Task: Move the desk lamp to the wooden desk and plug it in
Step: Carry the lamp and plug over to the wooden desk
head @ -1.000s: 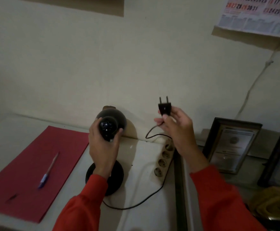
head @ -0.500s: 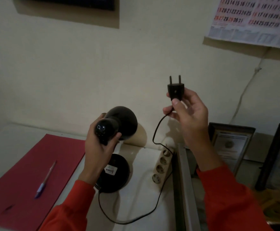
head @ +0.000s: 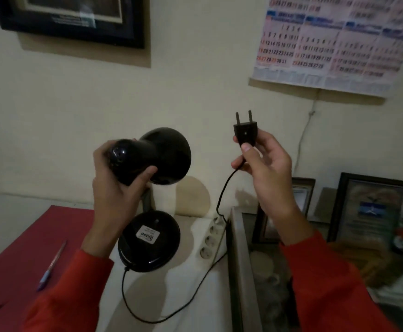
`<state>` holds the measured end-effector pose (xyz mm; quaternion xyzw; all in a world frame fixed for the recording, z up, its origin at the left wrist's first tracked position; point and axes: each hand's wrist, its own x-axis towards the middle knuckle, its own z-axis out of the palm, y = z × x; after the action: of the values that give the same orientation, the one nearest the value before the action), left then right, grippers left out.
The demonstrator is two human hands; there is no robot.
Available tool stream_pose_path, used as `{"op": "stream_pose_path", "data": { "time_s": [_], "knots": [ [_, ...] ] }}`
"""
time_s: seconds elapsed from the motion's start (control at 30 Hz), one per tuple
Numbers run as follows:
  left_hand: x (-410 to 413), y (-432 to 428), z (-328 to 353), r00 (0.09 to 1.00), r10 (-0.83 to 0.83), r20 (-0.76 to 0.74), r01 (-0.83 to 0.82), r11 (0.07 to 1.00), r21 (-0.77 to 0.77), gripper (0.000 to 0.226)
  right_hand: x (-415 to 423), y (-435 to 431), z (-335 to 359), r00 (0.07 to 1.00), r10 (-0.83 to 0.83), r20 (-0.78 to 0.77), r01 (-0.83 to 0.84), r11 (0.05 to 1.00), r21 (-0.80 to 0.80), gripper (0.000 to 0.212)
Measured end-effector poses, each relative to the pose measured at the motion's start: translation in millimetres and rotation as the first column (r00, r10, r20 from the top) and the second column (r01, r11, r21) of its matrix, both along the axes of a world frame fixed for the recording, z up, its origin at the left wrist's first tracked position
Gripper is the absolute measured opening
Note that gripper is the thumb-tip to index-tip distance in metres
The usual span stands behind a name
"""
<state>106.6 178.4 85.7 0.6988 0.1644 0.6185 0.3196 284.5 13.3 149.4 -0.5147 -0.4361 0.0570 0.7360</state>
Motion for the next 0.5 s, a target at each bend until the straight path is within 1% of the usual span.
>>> {"op": "stream_pose_path", "data": {
  "time_s": [0.13, 0.27, 0.5],
  "knots": [
    [-16, -30, 27, 1.0, -0.007, 0.002, 0.007, 0.997, 0.077, 0.059, -12, -32, 29, 0.999, -0.043, 0.025, 0.041, 0.998, 0.054, 0.027],
    [-35, -67, 42, 0.999, -0.038, 0.032, 0.035, 0.996, 0.086, 0.06, -27, -74, 45, 0.997, -0.078, 0.022, 0.075, 0.99, 0.123, 0.026],
    [-60, -133, 43, 0.994, -0.107, 0.016, 0.106, 0.991, 0.081, 0.063, -59, -151, 31, 0.989, -0.148, 0.003, 0.147, 0.981, 0.125, 0.03]
  ]
}}
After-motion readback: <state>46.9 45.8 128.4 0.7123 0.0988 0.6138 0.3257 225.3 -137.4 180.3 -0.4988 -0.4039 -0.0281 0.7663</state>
